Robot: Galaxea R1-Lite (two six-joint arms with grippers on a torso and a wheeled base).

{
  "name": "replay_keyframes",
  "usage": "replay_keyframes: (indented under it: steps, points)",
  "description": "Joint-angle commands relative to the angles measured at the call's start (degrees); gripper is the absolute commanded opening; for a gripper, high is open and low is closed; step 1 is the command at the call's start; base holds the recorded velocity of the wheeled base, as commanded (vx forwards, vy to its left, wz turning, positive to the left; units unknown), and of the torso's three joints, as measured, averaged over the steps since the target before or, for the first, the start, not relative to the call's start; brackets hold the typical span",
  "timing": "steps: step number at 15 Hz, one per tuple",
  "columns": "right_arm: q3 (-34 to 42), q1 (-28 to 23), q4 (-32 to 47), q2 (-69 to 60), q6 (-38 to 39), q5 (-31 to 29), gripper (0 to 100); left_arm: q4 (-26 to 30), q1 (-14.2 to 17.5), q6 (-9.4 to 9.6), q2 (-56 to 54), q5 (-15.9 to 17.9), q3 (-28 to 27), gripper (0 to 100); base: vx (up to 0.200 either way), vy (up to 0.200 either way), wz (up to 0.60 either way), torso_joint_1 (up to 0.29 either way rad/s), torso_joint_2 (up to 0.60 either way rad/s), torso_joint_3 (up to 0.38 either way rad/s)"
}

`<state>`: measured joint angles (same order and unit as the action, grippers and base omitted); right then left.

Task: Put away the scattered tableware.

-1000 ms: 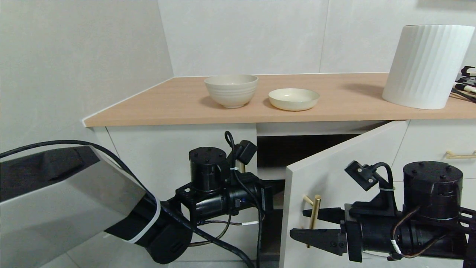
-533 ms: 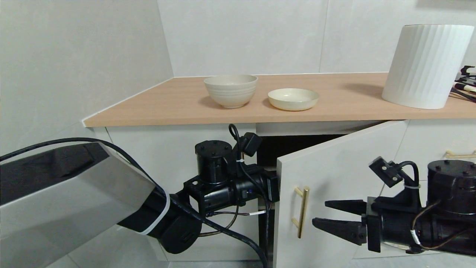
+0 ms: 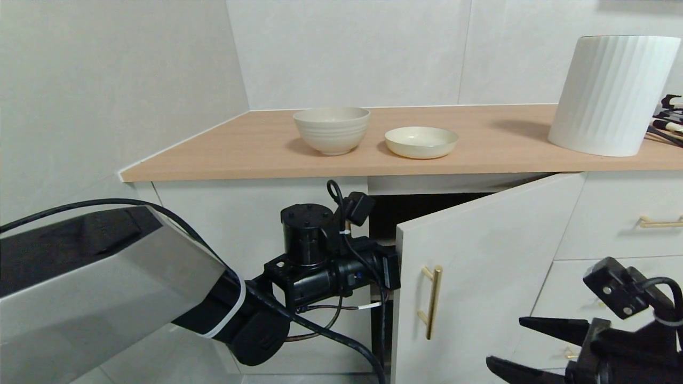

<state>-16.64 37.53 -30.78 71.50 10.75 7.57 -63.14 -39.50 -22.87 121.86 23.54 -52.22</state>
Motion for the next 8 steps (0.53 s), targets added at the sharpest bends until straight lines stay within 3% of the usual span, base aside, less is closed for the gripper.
replay_keyframes:
  steps: [1, 8]
  points:
    - [-3.05, 4.48, 8.19, -8.39, -0.03, -1.51, 100, -0.50, -0.49, -0.16, -0.22, -0.51, 0.19, 0, 0.000, 0.000, 0.00, 0.000, 0.00, 0.000]
    - [-3.22, 4.56, 11.36, -9.89, -0.03, 2.54, 100, -0.67, -2.25, -0.16, -0.74, -0.60, 2.21, 0, 0.000, 0.000, 0.00, 0.000, 0.00, 0.000]
